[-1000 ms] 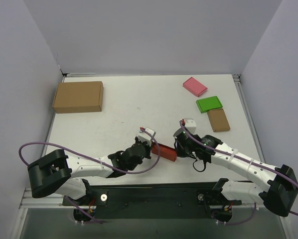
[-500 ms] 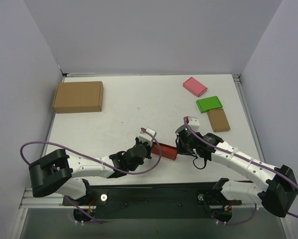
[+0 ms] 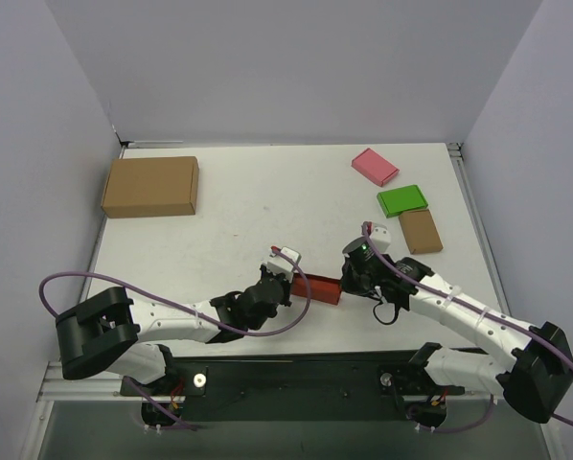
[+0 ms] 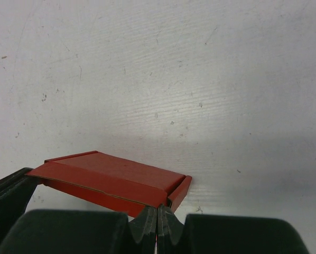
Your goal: Fold the paper box
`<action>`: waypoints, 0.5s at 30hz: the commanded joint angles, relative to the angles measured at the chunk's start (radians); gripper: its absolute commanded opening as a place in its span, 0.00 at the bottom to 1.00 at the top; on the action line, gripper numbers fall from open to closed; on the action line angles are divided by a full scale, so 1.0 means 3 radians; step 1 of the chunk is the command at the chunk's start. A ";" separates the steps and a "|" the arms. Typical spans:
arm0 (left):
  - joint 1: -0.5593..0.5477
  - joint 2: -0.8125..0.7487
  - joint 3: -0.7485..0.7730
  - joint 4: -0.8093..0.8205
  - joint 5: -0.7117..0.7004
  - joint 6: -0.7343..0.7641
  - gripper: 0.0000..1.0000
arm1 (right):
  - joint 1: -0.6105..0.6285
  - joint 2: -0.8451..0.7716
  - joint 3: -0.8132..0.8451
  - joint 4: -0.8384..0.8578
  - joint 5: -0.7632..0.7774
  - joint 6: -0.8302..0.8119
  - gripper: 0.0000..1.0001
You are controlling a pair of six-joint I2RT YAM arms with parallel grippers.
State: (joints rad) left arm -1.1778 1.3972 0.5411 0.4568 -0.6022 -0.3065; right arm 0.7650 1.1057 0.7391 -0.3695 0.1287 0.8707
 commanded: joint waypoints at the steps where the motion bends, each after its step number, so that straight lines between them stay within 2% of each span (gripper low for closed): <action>1: -0.0083 0.0160 -0.0132 -0.0807 0.0350 -0.0021 0.00 | 0.0012 -0.0050 -0.0050 0.0357 -0.0194 0.0166 0.00; 7: -0.0088 0.0160 -0.0132 -0.0807 0.0350 -0.0021 0.00 | 0.0012 -0.0060 -0.0162 0.0408 -0.0209 0.0171 0.00; 15: -0.0083 0.0170 -0.0096 -0.0832 0.0345 -0.0067 0.00 | 0.0139 -0.0101 -0.0291 0.0184 -0.0031 -0.0013 0.00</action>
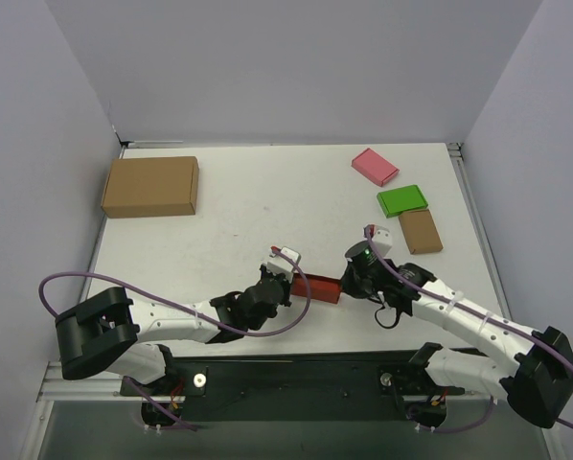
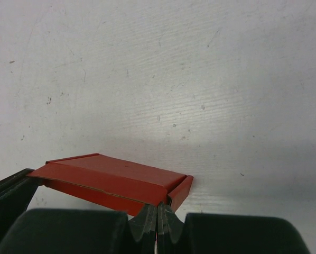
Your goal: Fold the paper box
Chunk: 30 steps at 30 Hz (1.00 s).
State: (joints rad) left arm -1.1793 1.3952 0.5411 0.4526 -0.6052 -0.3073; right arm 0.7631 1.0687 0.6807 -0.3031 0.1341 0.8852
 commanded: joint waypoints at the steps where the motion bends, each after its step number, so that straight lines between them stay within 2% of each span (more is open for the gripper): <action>1: -0.0078 0.0171 -0.0096 -0.0824 0.0356 -0.0075 0.00 | 0.0181 0.0022 -0.0081 -0.0129 0.0063 -0.0082 0.00; 9: -0.0078 0.0166 -0.0086 -0.0834 0.0366 -0.0096 0.00 | 0.0651 0.0329 0.0062 -0.0513 0.0580 -0.0159 0.00; 17: -0.0078 0.0171 -0.0121 -0.0793 0.0412 0.0063 0.00 | 0.0688 0.0370 0.0149 -0.0590 0.0652 -0.0225 0.02; 19: -0.0078 0.0171 -0.0127 -0.0798 0.0407 0.0129 0.00 | 0.0652 0.0334 0.0256 -0.0600 0.0520 -0.0251 0.15; 20: -0.0078 0.0166 -0.0116 -0.0813 0.0402 0.0145 0.00 | 0.0617 0.0304 0.0287 -0.0611 0.0464 -0.0251 0.28; 23: -0.0078 0.0161 -0.0101 -0.0859 0.0371 0.0196 0.00 | 0.0560 0.0217 0.0389 -0.0606 0.0315 -0.0154 0.49; 27: -0.0078 0.0151 -0.0101 -0.0890 0.0345 0.0196 0.00 | 0.0509 0.0063 0.0451 -0.0514 0.0305 0.0035 0.55; 30: -0.0083 0.0140 -0.0101 -0.0870 0.0356 0.0191 0.00 | 0.0356 -0.0070 0.0344 -0.0350 0.0182 0.0122 0.63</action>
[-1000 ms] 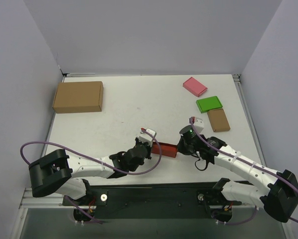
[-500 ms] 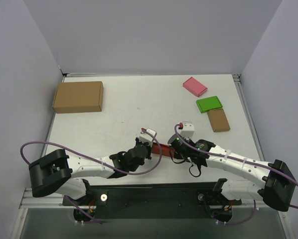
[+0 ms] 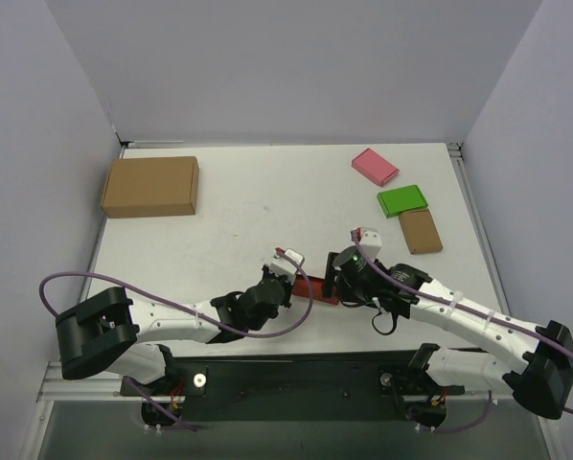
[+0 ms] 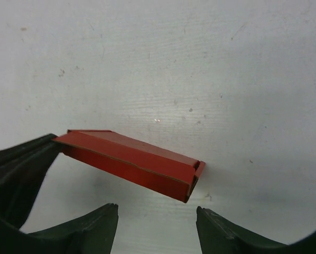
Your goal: Fold the paper box
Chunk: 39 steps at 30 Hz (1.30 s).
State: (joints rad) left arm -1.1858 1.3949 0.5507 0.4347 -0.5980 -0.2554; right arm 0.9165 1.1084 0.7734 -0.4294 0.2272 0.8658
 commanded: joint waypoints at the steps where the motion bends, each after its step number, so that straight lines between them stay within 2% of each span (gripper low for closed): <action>1: -0.0056 0.0147 -0.0133 -0.0805 0.0336 0.0013 0.00 | -0.0206 -0.0233 -0.0016 0.0223 -0.0174 0.0263 0.64; 4: -0.0056 0.0157 -0.0123 -0.0805 0.0347 0.0008 0.00 | -0.0380 -0.0335 -0.0266 0.0602 -0.0343 0.0391 0.69; 7: -0.0066 0.0167 -0.0117 -0.0805 0.0357 0.0003 0.00 | -0.0411 -0.0447 -0.0430 0.0781 -0.0236 0.0596 0.71; 15: -0.0071 0.0203 -0.0107 -0.0779 0.0367 -0.0018 0.00 | -0.0463 -0.0652 -0.0773 0.0945 -0.0016 0.1015 0.73; 26: -0.0087 0.0223 -0.0097 -0.0774 0.0362 -0.0028 0.00 | -0.0463 -0.0678 -0.0977 0.1078 0.0061 0.1194 0.73; 33: -0.0092 0.0244 -0.0071 -0.0794 0.0352 -0.0038 0.00 | -0.0463 -0.0719 -0.1110 0.1083 -0.0026 0.1297 0.67; 39: -0.0102 0.0254 -0.0061 -0.0810 0.0337 -0.0038 0.00 | -0.0417 -0.0775 -0.1208 0.1124 0.0020 0.1429 0.56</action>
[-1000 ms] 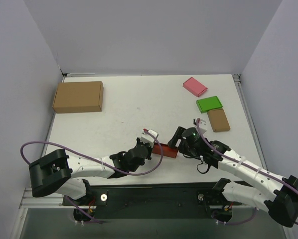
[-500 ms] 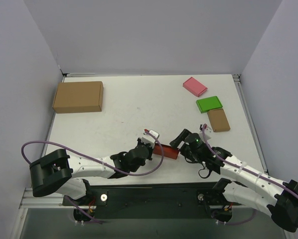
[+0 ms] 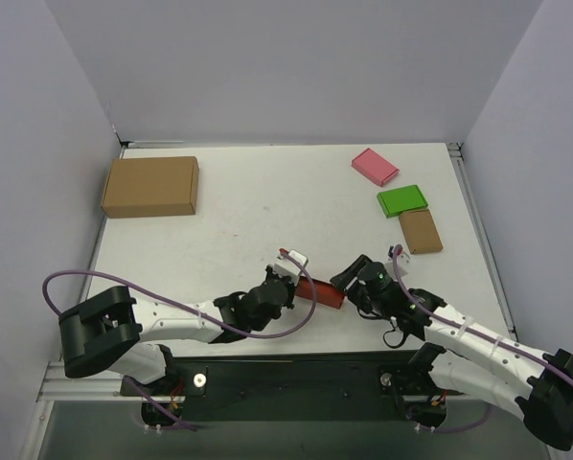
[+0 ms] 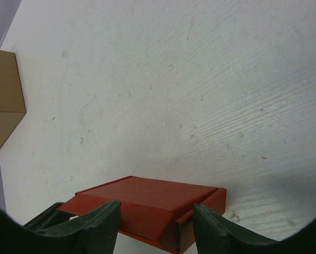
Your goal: Fold the paper box
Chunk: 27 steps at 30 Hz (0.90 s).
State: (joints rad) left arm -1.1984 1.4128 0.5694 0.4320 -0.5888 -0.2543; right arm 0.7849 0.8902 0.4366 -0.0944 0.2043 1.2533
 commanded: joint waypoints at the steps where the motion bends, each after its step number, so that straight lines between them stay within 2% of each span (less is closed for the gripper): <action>1: -0.0070 0.0194 -0.0124 -0.0801 0.0301 -0.0047 0.00 | 0.0032 -0.0053 -0.0115 0.0013 0.0117 0.0158 0.53; 10: -0.0111 0.0256 -0.0067 -0.0836 0.0285 -0.0078 0.00 | 0.0359 0.0014 -0.0182 0.0028 0.0592 0.0470 0.37; 15: -0.0132 0.0307 -0.0021 -0.0842 0.0291 -0.0109 0.00 | 0.0431 0.0070 -0.0208 0.0008 0.0679 0.0537 0.26; 20: -0.0162 0.0230 -0.0026 -0.0842 0.0286 -0.0109 0.00 | 0.0462 0.0116 -0.0208 -0.0012 0.0756 0.0577 0.22; 25: -0.0188 0.0072 -0.0123 -0.0740 0.0301 -0.0098 0.13 | 0.0513 0.0182 -0.0198 -0.0053 0.0843 0.0608 0.17; 27: -0.0188 0.0036 -0.0144 -0.0709 0.0321 -0.0088 0.15 | 0.0523 0.0218 -0.0167 -0.0079 0.0889 0.0618 0.17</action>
State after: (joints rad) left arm -1.2255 1.4120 0.5835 0.3927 -0.6243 -0.2584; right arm 0.9188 0.9154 0.3943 -0.0708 0.4637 1.4227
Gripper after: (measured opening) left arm 0.132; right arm 0.324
